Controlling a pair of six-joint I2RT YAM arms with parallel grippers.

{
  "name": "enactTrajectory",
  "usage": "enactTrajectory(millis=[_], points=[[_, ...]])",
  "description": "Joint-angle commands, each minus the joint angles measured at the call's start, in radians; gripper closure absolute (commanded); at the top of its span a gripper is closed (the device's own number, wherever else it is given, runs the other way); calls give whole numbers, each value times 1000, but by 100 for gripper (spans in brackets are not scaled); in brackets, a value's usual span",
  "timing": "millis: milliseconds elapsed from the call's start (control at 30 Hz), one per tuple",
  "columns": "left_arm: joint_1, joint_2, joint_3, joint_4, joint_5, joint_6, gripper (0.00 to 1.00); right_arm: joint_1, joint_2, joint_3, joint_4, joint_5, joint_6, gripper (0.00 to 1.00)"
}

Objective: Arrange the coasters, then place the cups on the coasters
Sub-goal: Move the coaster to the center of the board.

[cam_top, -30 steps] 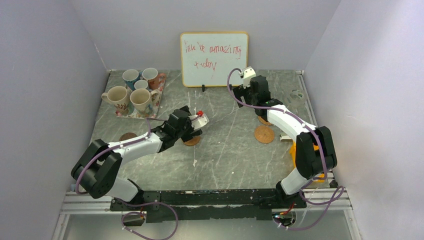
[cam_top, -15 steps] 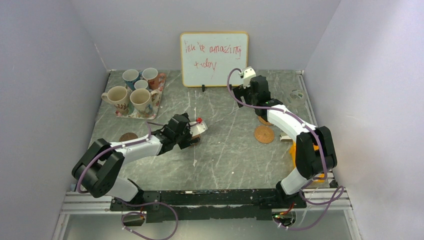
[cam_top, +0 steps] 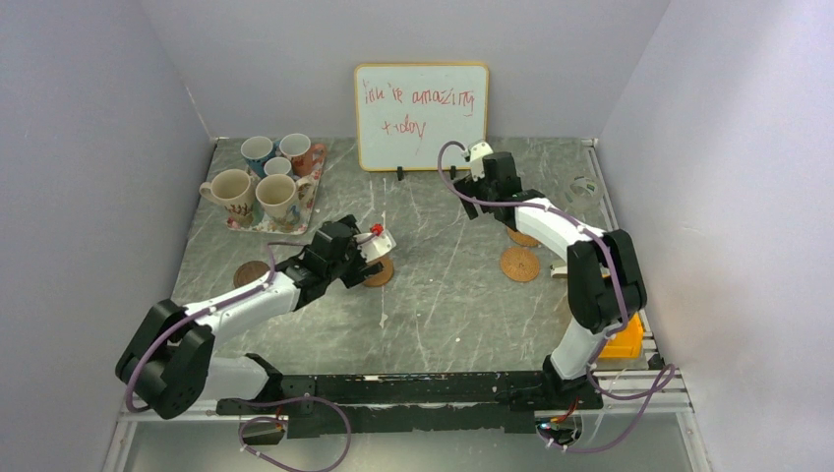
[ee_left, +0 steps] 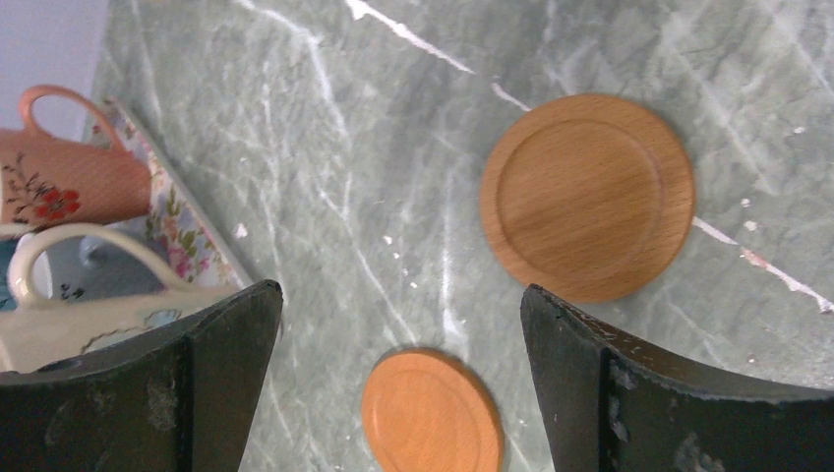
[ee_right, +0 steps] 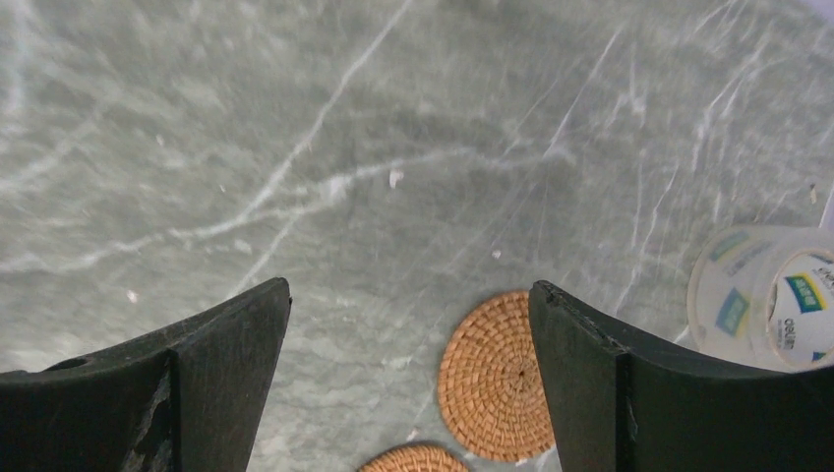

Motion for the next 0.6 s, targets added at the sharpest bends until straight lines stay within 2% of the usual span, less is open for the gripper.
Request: enactTrajectory(millis=[0, 67, 233, 567], points=[[2, -54, -22, -64, -13, -43, 4, -1, 27, 94, -166, 21, -63, 5], [2, -86, -46, -64, -30, -52, 4, 0, -4, 64, -184, 28, -101, 5], [3, -150, -109, 5, -34, -92, 4, -3, -77, -82, -103, 137, -179, 4], [2, -286, -152, 15, -1, -110, 4, -51, -54, -118, -150, 231, -224, 4]])
